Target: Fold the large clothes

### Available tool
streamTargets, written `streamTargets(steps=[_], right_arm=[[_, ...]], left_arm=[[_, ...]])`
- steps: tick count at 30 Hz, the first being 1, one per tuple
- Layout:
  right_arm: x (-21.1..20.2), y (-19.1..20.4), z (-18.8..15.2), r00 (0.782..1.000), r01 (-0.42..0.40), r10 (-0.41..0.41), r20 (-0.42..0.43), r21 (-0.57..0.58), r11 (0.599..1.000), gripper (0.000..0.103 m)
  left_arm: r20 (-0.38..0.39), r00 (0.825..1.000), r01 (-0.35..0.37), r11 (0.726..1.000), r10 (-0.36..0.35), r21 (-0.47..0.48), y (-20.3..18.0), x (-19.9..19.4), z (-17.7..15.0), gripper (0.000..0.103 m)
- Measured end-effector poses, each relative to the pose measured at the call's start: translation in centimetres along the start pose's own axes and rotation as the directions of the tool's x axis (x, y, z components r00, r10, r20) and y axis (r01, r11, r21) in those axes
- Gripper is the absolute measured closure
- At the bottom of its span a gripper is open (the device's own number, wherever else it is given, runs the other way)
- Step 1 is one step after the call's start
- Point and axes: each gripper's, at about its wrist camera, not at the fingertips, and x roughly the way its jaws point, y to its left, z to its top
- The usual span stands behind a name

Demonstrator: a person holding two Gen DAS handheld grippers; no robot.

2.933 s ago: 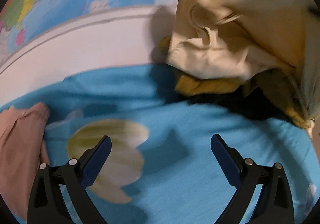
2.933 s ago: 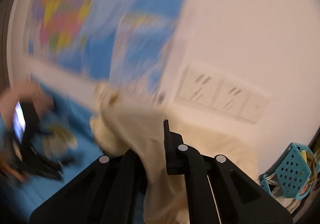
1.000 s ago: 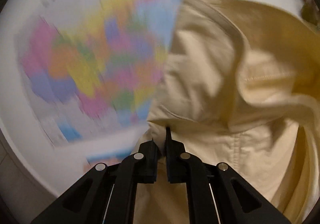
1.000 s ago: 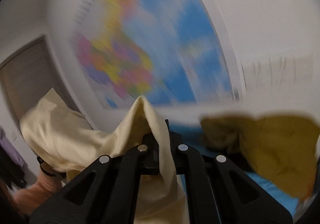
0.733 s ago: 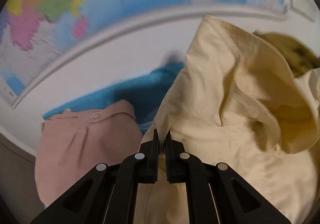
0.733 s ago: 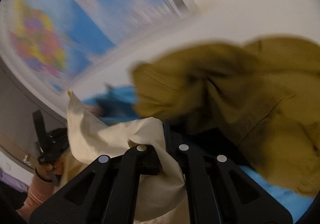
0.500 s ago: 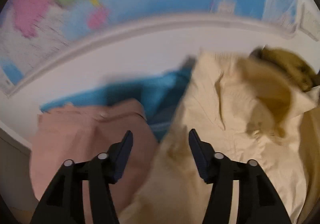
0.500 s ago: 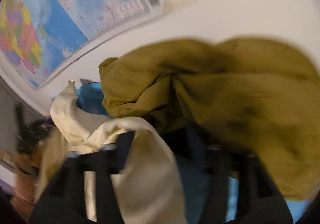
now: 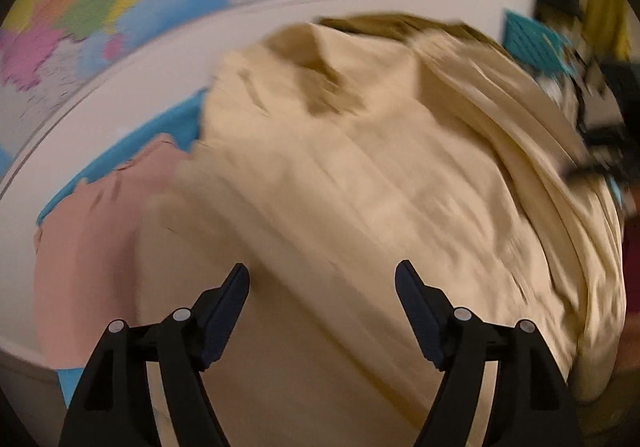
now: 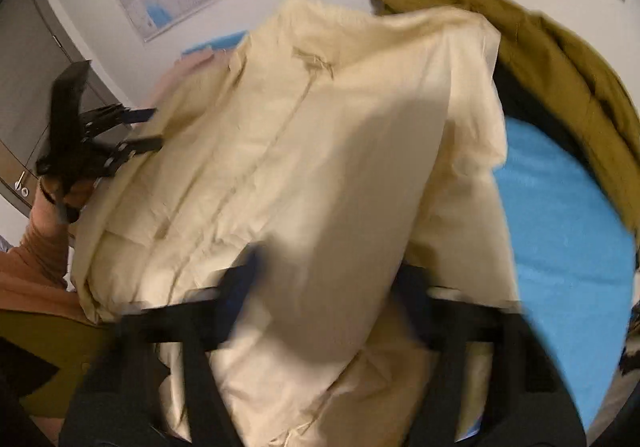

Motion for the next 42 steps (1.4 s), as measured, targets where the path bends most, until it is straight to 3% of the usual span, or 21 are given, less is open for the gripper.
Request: streamTargets(steps=[1, 3, 5, 10, 14, 16, 18, 19, 21, 22, 24, 26, 28, 32, 34, 36, 37, 38, 39, 41, 42], right_arm=[[-0.4, -0.4, 0.4, 1.0, 0.002, -0.002, 0.016, 0.01, 1.0, 0.098], [-2.9, -1.0, 1.7, 0.996, 0.014, -0.014, 0.084, 0.009, 1.0, 0.1], [-6.1, -1.7, 3.3, 0.984, 0.106, -0.102, 0.145, -0.017, 0.994, 0.1], [-13.2, -7.0, 6.6, 0.914, 0.336, -0.332, 0.233, 0.021, 0.942, 0.1], [-9.7, -13.4, 5.0, 0.913, 0.37, -0.384, 0.139, 0.118, 0.922, 0.096], [-5.7, -16.4, 3.2, 0.931, 0.348, -0.362, 0.053, 0.178, 0.92, 0.089], [-3.6, -18.1, 1.4, 0.934, 0.336, -0.355, 0.035, 0.246, 0.909, 0.068], [-3.4, -18.8, 0.8, 0.94, 0.314, -0.339, 0.045, 0.277, 0.908, 0.062], [-4.6, -19.8, -1.3, 0.944, 0.238, -0.303, 0.13, 0.369, 0.899, 0.035], [-5.5, -20.0, -2.1, 0.944, 0.208, -0.287, 0.164, 0.383, 0.9, 0.033], [-7.8, -19.9, -4.8, 0.934, 0.143, -0.258, 0.247, 0.404, 0.904, 0.029], [-10.1, -19.2, -7.5, 0.921, 0.057, -0.21, 0.328, 0.418, 0.906, 0.024], [-11.1, -17.6, -9.6, 0.915, 0.03, -0.186, 0.358, 0.399, 0.916, 0.02], [-11.5, -14.5, -12.9, 0.906, 0.094, -0.236, 0.35, 0.379, 0.921, 0.014], [-10.8, -13.4, -13.6, 0.884, 0.234, -0.354, 0.307, 0.365, 0.901, 0.014], [-9.4, -13.9, -13.6, 0.842, 0.388, -0.488, 0.231, 0.37, 0.844, 0.016], [-8.8, -14.8, -13.4, 0.832, 0.42, -0.516, 0.201, 0.379, 0.825, 0.02], [-8.6, -15.4, -13.3, 0.838, 0.41, -0.509, 0.194, 0.391, 0.824, 0.036], [-8.7, -16.2, -13.0, 0.853, 0.381, -0.485, 0.194, 0.404, 0.832, 0.067], [-10.3, -16.5, -11.8, 0.856, 0.36, -0.469, 0.218, 0.399, 0.843, 0.095], [-11.3, -16.0, -11.1, 0.851, 0.367, -0.472, 0.23, 0.383, 0.848, 0.095]], left_arm=[[-0.016, 1.0, -0.025, 0.999, 0.025, 0.031, -0.8, 0.4, -0.3, 0.035], [-0.037, 0.995, -0.084, 0.993, 0.088, 0.08, -1.6, 0.9, -0.5, 0.086], [-0.038, 0.995, -0.094, 0.995, 0.095, 0.044, 0.0, 0.3, 0.2, 0.099], [0.078, 0.981, -0.165, 0.973, 0.18, -0.161, 6.8, -4.3, 2.2, 0.1], [0.026, 0.951, -0.291, 0.918, 0.308, -0.269, 11.1, -3.8, 1.2, 0.099], [-0.084, 0.9, -0.435, 0.864, 0.429, -0.252, 12.6, -1.1, -0.3, 0.097], [-0.172, 0.852, -0.523, 0.82, 0.494, -0.232, 13.5, 1.3, -1.6, 0.085], [-0.181, 0.836, -0.548, 0.809, 0.518, -0.213, 13.7, 2.1, -1.7, 0.082], [-0.186, 0.803, -0.596, 0.772, 0.566, -0.223, 14.0, 2.3, -1.9, 0.057], [-0.181, 0.801, -0.598, 0.755, 0.57, -0.27, 14.4, 1.6, -1.8, 0.055], [-0.107, 0.849, -0.513, 0.76, 0.517, -0.398, 15.3, -0.9, -1.6, 0.056], [-0.021, 0.875, -0.438, 0.771, 0.484, -0.463, 15.4, -3.5, -1.2, 0.052], [0.106, 0.897, -0.34, 0.825, 0.428, -0.451, 14.0, -6.0, -0.7, 0.045], [0.245, 0.912, -0.238, 0.91, 0.33, -0.34, 9.4, -7.8, 1.3, 0.037], [0.261, 0.922, -0.208, 0.936, 0.284, -0.283, 7.4, -7.3, 2.4, 0.037], [0.272, 0.935, -0.171, 0.962, 0.227, -0.214, 5.1, -6.2, 3.5, 0.036], [0.272, 0.938, -0.166, 0.968, 0.213, -0.186, 4.1, -5.6, 3.9, 0.036], [0.269, 0.942, -0.162, 0.975, 0.199, -0.155, 2.9, -4.8, 4.3, 0.036], [0.261, 0.948, -0.152, 0.979, 0.183, -0.137, 2.3, -4.1, 4.6, 0.036], [0.245, 0.957, -0.127, 0.985, 0.152, -0.116, 1.3, -3.2, 4.8, 0.036], [0.237, 0.962, -0.117, 0.987, 0.139, -0.106, 0.9, -2.7, 5.0, 0.036]])
